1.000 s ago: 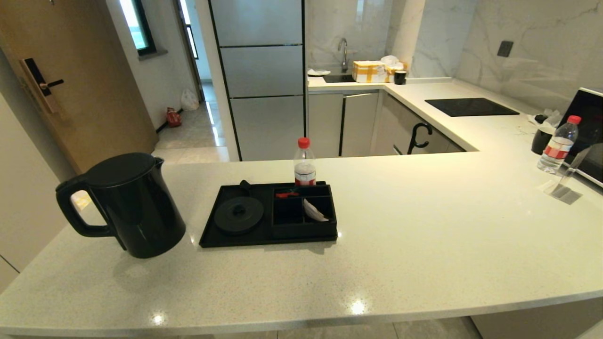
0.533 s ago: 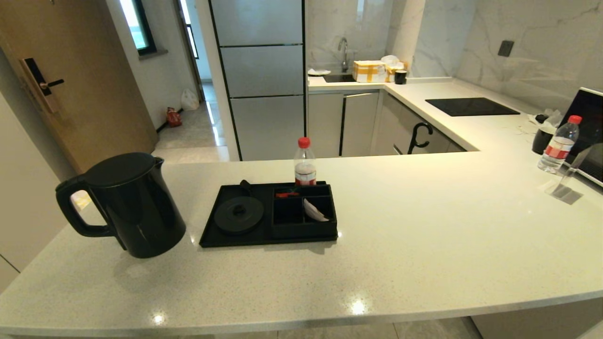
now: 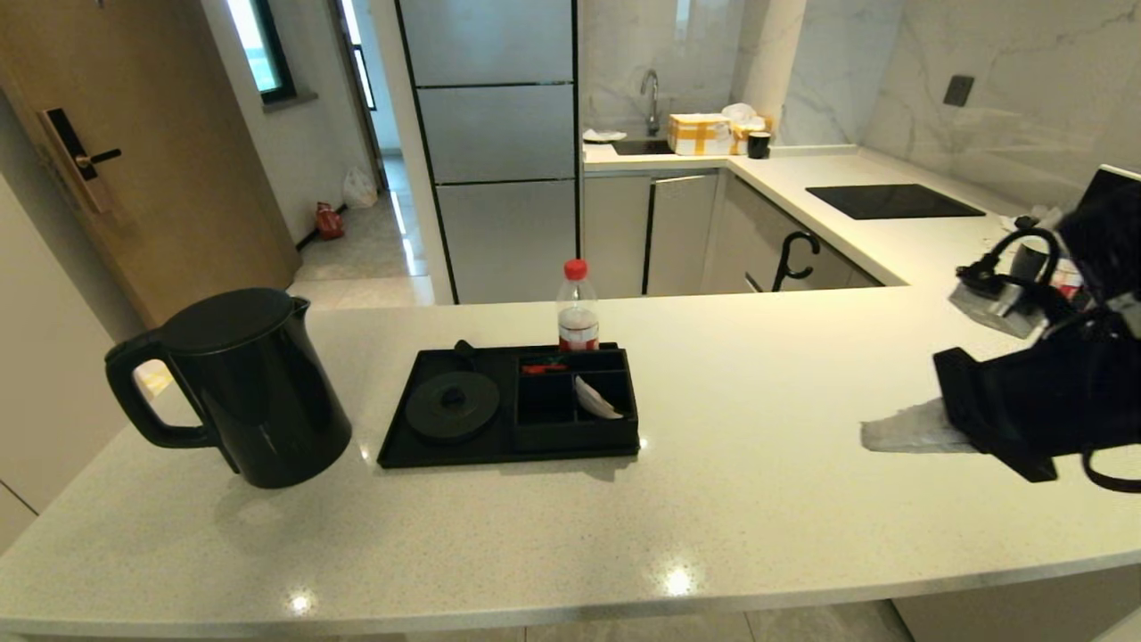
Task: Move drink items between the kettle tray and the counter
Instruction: Pick up the tea bag
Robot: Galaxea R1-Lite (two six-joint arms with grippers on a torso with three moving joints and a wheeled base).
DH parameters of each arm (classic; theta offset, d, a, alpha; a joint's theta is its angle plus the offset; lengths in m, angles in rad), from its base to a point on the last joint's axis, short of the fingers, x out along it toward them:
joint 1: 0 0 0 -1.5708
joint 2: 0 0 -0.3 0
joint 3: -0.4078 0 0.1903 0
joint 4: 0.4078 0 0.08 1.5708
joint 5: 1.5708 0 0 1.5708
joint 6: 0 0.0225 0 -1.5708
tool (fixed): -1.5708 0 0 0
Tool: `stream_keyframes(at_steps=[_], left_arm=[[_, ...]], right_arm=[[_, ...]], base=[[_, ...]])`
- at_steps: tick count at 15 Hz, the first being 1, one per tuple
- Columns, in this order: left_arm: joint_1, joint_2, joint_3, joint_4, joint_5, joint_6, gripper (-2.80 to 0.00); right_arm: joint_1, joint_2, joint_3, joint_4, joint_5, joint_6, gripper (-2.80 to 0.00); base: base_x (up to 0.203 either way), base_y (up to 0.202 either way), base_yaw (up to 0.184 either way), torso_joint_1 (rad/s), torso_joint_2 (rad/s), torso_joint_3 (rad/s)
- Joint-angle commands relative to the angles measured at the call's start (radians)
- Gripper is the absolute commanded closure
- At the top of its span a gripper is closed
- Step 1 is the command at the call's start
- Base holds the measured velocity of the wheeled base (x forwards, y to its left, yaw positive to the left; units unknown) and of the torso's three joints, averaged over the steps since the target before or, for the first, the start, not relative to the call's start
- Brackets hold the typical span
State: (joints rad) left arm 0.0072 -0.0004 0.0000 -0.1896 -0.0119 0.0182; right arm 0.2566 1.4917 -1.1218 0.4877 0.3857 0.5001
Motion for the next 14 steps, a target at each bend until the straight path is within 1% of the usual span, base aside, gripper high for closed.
stream_keyframes(at_steps=[1, 3, 4, 7, 8, 9, 11, 12, 14], left_arm=[[0.002, 0.0, 0.04, -0.002, 0.0, 0.0, 0.0], [0.0, 0.0, 0.04, -0.002, 0.0, 0.0, 0.0], [0.002, -0.001, 0.04, -0.002, 0.0, 0.002, 0.0], [0.001, 0.0, 0.04, -0.001, 0.0, 0.0, 0.0], [0.001, -0.001, 0.04, -0.001, 0.0, 0.0, 0.0], [0.0, 0.0, 0.04, -0.002, 0.0, 0.0, 0.0], [0.0, 0.0, 0.04, -0.002, 0.0, 0.0, 0.0], [0.0, -0.001, 0.04, -0.002, 0.0, 0.0, 0.0], [0.0, -0.001, 0.04, -0.002, 0.0, 0.0, 0.0]], right_arm=[[0.045, 0.112, -0.02, -0.071, 0.002, 0.008, 0.0], [0.098, 0.148, -0.03, -0.117, 0.001, 0.008, 0.0], [0.109, 0.164, -0.038, -0.122, 0.0, 0.002, 0.0], [0.109, 0.234, -0.076, -0.157, -0.007, 0.001, 0.0], [0.109, 0.265, -0.081, -0.207, -0.025, -0.001, 0.0], [0.11, 0.292, -0.08, -0.263, -0.061, -0.011, 0.0], [0.118, 0.326, -0.082, -0.28, -0.076, -0.064, 0.0], [0.12, 0.328, -0.083, -0.281, -0.076, -0.069, 0.0], [0.125, 0.366, -0.095, -0.296, -0.086, -0.164, 0.0]], base=[[0.0, 0.0, 0.0, 0.0, 0.0, 0.0], [0.0, 0.0, 0.0, 0.0, 0.0, 0.0], [0.0, 0.0, 0.0, 0.0, 0.0, 0.0], [0.0, 0.0, 0.0, 0.0, 0.0, 0.0], [0.0, 0.0, 0.0, 0.0, 0.0, 0.0], [0.0, 0.0, 0.0, 0.0, 0.0, 0.0], [0.0, 0.0, 0.0, 0.0, 0.0, 0.0], [0.0, 0.0, 0.0, 0.0, 0.0, 0.0], [0.0, 0.0, 0.0, 0.0, 0.0, 0.0]])
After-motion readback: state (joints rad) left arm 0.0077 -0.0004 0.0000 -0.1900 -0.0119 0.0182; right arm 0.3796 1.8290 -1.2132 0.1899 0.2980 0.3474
